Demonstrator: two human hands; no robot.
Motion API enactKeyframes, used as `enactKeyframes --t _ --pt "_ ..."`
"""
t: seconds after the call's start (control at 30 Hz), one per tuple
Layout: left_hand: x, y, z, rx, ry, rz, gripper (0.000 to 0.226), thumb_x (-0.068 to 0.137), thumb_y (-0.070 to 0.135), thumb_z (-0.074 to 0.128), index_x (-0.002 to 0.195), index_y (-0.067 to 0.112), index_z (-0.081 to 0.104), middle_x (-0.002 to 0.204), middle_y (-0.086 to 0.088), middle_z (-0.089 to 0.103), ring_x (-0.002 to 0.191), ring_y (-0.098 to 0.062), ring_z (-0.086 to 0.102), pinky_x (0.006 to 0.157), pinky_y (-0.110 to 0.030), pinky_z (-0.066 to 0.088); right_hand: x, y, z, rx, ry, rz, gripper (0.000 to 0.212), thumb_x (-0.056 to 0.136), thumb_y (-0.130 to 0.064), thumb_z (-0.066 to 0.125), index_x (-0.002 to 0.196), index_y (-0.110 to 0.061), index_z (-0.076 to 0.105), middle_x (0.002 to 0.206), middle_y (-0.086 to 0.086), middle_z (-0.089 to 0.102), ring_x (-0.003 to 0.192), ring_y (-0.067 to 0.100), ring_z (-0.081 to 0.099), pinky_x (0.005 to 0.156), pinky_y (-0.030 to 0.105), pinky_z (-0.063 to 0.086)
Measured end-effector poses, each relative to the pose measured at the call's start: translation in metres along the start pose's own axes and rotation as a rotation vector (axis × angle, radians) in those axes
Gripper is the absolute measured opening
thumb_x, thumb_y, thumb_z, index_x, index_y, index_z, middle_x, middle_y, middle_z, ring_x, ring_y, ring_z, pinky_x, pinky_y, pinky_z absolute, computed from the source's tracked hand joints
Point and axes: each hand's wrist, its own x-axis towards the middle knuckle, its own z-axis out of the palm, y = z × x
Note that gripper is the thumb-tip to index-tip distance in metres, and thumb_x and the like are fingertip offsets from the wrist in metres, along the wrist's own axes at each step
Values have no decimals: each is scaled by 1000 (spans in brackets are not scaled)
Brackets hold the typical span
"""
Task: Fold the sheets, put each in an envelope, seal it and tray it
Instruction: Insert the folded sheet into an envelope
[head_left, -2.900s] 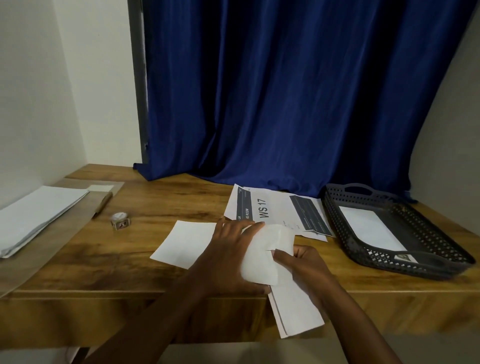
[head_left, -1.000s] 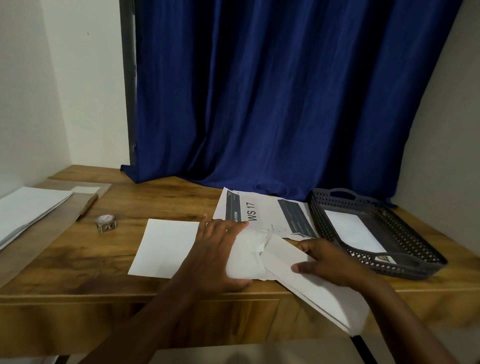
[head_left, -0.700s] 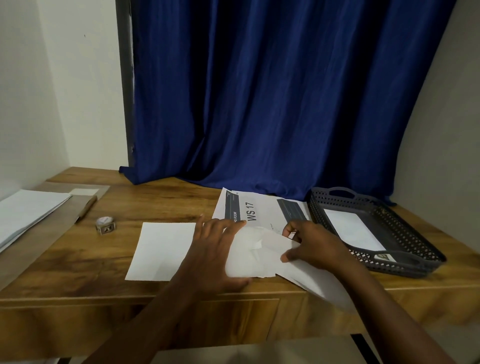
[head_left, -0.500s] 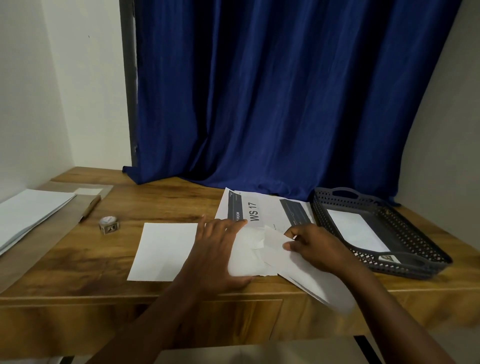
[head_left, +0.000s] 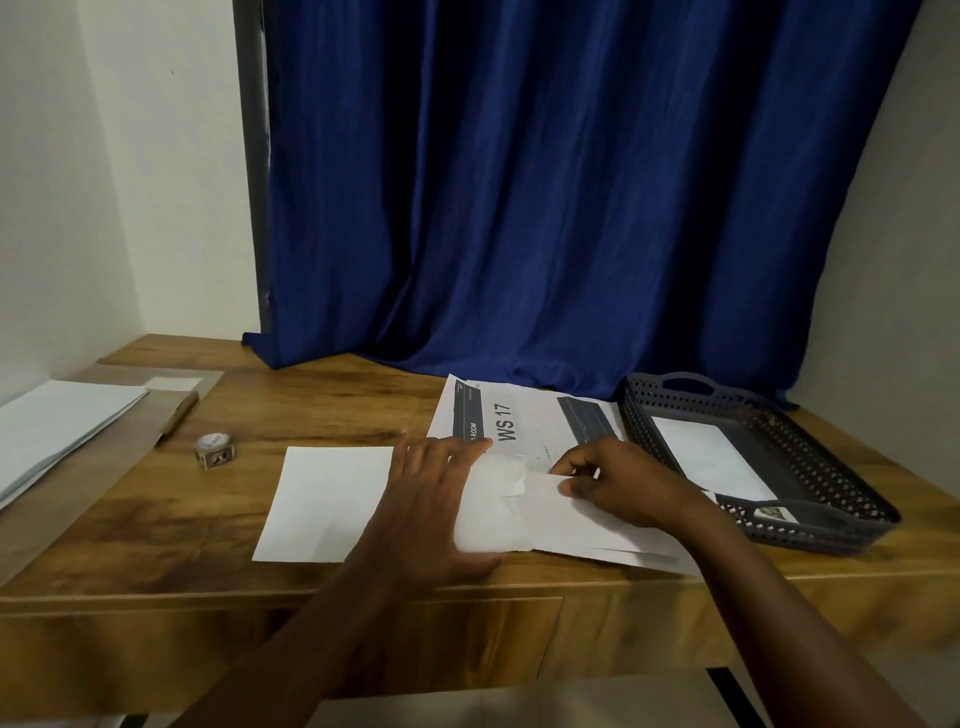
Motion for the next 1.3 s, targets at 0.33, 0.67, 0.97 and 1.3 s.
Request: enactKeyframes --t 0.33,0.67,0.97,1.3 --pt "-1 0 0 18 -16 12 114 60 93 58 149 38 13 160 0 35 144 -26 36 123 -60 9 9 -27 46 -30 417 -80 35 78 -32 83 100 -32 56 102 -15 58 84 7 56 69 17 48" --pt "-1 0 -1 2 -10 -23 112 62 89 61 151 38 17 160 6 33 143 -20 35 124 -52 0 -18 5 44 29 666 49 54 85 -61 68 129 -30 60 134 -4 61 119 17 59 101 43 50" --pt "-1 -1 0 7 21 -33 113 61 89 62 152 35 22 158 4 36 141 -21 38 124 -54 4 -55 45 37 367 245 369 58 83 -67 59 61 -13 54 57 2 51 59 17 57 62 29 43" --pt "-2 3 -6 -19 6 -33 113 61 88 64 152 37 19 158 7 33 142 -17 34 121 -46 -2 -42 24 45 749 383 142 8 92 -18 70 89 -12 75 81 -3 78 76 9 73 67 25 57"
